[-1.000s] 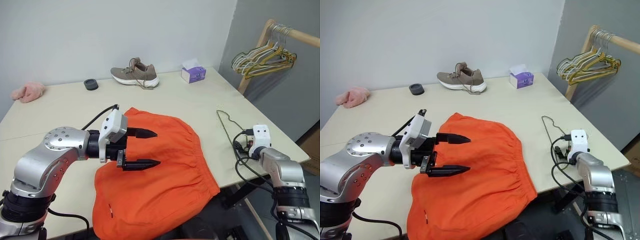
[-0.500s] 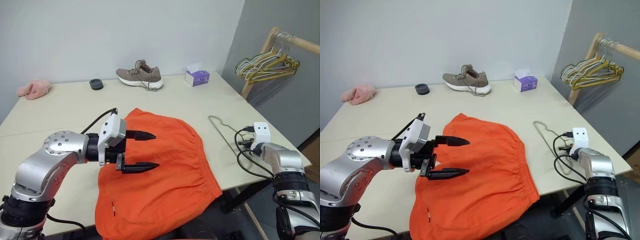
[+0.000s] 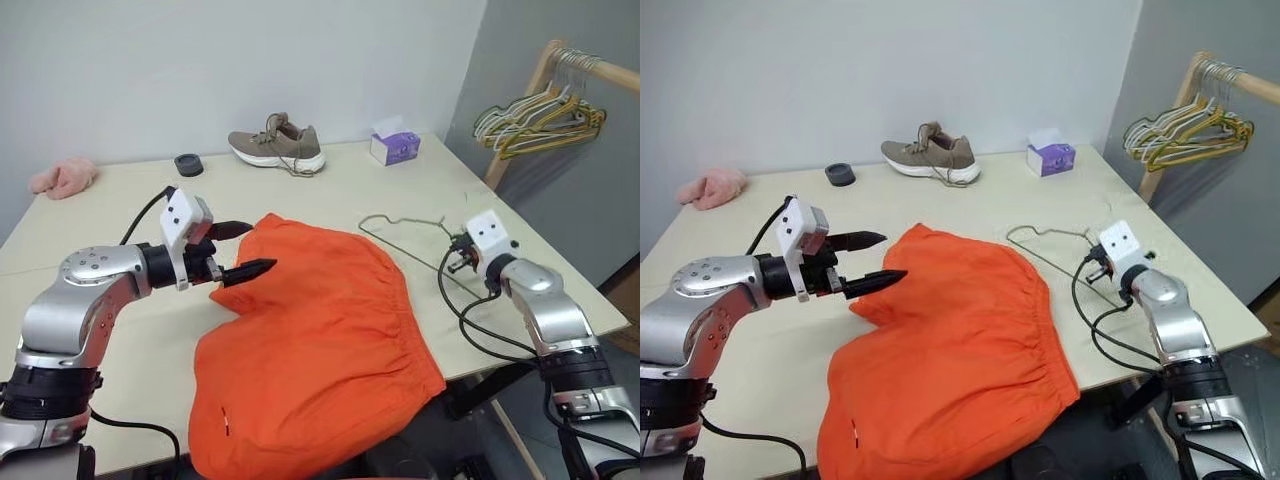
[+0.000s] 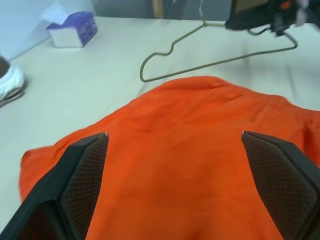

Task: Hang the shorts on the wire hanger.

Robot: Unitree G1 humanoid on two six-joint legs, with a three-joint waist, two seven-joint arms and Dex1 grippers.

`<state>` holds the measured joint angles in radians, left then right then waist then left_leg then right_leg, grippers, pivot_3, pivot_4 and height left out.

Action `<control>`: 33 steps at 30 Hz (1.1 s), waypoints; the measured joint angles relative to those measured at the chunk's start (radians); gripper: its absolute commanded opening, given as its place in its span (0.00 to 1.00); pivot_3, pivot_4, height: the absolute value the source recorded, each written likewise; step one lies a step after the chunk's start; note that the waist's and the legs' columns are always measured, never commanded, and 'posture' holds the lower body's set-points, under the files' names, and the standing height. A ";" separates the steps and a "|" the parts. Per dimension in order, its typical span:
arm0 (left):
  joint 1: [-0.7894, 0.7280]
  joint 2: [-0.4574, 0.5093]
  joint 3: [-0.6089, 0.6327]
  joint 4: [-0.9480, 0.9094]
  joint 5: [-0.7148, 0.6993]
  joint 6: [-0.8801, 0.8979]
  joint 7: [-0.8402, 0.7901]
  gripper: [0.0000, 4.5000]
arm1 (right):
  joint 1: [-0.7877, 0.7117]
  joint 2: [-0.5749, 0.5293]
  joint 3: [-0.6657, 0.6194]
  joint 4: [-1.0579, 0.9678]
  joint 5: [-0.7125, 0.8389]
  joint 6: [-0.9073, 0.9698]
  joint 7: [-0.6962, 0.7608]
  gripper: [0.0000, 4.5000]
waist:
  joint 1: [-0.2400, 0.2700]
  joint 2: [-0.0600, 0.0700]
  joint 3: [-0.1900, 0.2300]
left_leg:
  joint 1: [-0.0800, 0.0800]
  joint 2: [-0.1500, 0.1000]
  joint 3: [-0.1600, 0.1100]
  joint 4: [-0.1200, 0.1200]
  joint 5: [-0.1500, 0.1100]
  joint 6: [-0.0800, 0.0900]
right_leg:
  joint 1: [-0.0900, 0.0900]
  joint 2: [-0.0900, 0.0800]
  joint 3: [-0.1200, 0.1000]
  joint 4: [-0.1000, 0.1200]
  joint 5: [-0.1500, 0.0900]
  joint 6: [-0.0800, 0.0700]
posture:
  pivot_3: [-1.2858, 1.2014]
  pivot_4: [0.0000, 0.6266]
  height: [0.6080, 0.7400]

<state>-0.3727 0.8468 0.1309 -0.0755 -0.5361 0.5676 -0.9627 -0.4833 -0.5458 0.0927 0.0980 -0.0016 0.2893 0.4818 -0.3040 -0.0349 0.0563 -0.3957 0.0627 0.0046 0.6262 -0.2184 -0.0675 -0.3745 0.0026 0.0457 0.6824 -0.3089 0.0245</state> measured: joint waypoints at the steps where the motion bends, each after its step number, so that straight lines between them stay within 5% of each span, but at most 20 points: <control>1: -0.012 0.000 0.001 0.027 0.002 0.002 0.000 1.00 | -0.010 0.000 0.019 -0.026 -0.010 -0.035 0.020 0.00 | -0.001 0.000 0.000 | -0.001 0.000 0.000 0.000 0.000 0.000 | -0.001 0.000 0.000 0.000 0.000 0.000 | 0.41 0.00 1.00; 23: -0.048 -0.003 -0.129 0.060 -0.014 0.135 -0.215 1.00 | -0.101 0.010 0.176 -0.193 -0.081 -0.550 0.259 0.00 | -0.003 0.000 0.000 | 0.002 0.000 -0.003 0.003 0.000 0.000 | 0.000 0.000 -0.002 0.008 0.000 0.001 | 0.40 0.00 1.00; 26: -0.041 0.002 -0.144 0.029 -0.019 0.163 -0.251 0.88 | -0.101 0.021 0.185 -0.193 -0.083 -0.571 0.276 0.00 | -0.004 0.000 0.000 | 0.003 0.000 -0.003 0.003 0.000 0.000 | 0.000 0.000 -0.001 0.010 0.000 0.001 | 0.40 0.00 1.00; 33: -0.041 0.002 -0.145 0.028 -0.024 0.190 -0.273 0.41 | -0.101 0.024 0.186 -0.193 -0.080 -0.588 0.298 0.00 | -0.004 0.000 0.000 | 0.005 0.000 -0.003 0.004 0.001 0.000 | 0.001 0.000 -0.001 0.013 -0.001 0.001 | 0.40 0.00 1.00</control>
<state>-0.4141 0.8488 -0.0141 -0.0475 -0.5598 0.7576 -1.2359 -0.5841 -0.5217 0.2783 -0.0950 -0.0816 -0.2990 0.7797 -0.3082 -0.0349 0.0563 -0.3905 0.0627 0.0018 0.6300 -0.2178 -0.0678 -0.3740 0.0025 0.0452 0.6959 -0.3095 0.0253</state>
